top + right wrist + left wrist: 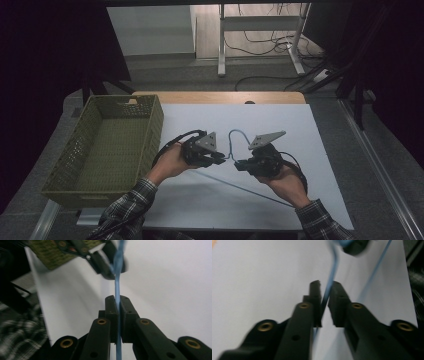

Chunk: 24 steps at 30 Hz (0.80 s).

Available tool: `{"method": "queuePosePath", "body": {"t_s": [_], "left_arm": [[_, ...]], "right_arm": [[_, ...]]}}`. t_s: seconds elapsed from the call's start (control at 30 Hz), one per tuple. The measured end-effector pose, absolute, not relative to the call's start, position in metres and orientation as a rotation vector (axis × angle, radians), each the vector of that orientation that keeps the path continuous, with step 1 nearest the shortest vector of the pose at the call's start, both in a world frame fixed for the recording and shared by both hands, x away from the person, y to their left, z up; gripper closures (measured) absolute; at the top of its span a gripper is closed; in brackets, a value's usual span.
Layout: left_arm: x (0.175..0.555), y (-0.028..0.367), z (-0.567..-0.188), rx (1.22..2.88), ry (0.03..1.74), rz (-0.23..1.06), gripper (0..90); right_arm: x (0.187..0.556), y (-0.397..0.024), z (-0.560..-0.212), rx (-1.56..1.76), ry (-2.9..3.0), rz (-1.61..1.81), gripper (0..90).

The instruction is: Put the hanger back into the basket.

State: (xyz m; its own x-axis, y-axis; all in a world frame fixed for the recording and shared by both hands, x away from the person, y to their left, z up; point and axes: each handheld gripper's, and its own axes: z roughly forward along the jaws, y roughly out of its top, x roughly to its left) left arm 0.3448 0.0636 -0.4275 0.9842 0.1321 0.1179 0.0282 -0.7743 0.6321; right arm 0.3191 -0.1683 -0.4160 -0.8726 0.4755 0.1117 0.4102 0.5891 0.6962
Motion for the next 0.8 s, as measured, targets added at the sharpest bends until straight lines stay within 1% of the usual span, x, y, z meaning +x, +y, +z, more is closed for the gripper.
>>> {"method": "queuePosePath", "body": {"t_s": [0.03,0.07,0.1,0.17,0.27,0.3,0.43,0.63,0.8], "left_arm": [[0.343,0.061,-0.427,2.454,0.140,0.181,86.9],[0.343,0.060,-0.425,2.462,0.164,0.168,87.0],[0.341,0.060,-0.425,2.466,0.175,0.176,87.2],[0.341,0.059,-0.423,2.478,0.238,0.157,87.3],[0.340,0.061,-0.420,2.471,0.341,0.151,87.4],[0.341,0.062,-0.419,2.469,0.365,0.143,87.4],[0.341,0.069,-0.414,2.407,0.491,0.131,87.3],[0.342,0.082,-0.397,2.335,0.614,0.135,87.4],[0.346,0.097,-0.382,2.277,0.675,0.141,87.4]], "right_arm": [[0.319,-0.169,-0.415,0.750,2.698,1.134,84.3],[0.320,-0.169,-0.416,0.749,2.681,1.076,80.8],[0.321,-0.170,-0.416,0.742,2.666,1.075,73.7],[0.320,-0.172,-0.415,0.742,2.625,1.061,65.7],[0.317,-0.178,-0.410,0.744,2.561,1.073,48.5],[0.317,-0.180,-0.407,0.753,2.546,1.079,44.9],[0.313,-0.191,-0.396,0.779,2.494,1.130,36.8],[0.305,-0.210,-0.387,0.857,2.451,1.226,26.0],[0.300,-0.222,-0.391,0.903,2.454,1.239,20.8]]}}
